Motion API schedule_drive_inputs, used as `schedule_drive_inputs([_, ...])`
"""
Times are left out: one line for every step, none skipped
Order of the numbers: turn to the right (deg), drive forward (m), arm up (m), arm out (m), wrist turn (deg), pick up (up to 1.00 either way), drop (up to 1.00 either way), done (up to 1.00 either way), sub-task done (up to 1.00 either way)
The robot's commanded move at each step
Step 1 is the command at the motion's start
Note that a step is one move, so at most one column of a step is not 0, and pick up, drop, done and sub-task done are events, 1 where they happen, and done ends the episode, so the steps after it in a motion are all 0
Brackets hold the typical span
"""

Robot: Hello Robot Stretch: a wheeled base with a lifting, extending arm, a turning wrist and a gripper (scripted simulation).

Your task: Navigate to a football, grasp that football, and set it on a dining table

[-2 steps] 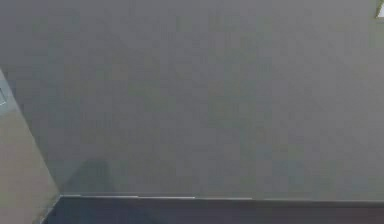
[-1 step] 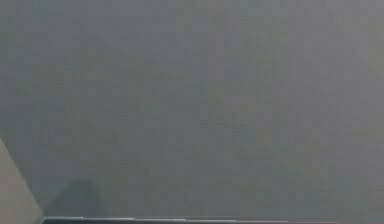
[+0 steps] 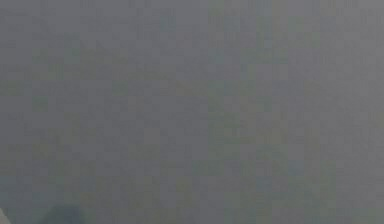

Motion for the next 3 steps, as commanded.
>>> schedule_drive_inputs([45.0,0.0,0.0,0.0,0.0,0.0,0.0,0.0,0.0])
schedule_drive_inputs([18.0,0.0,0.0,0.0,0.0,0.0,0.0,0.0,0.0])
schedule_drive_inputs([0.0,0.65,0.0,0.0,0.0,0.0,0.0,0.0,0.0])
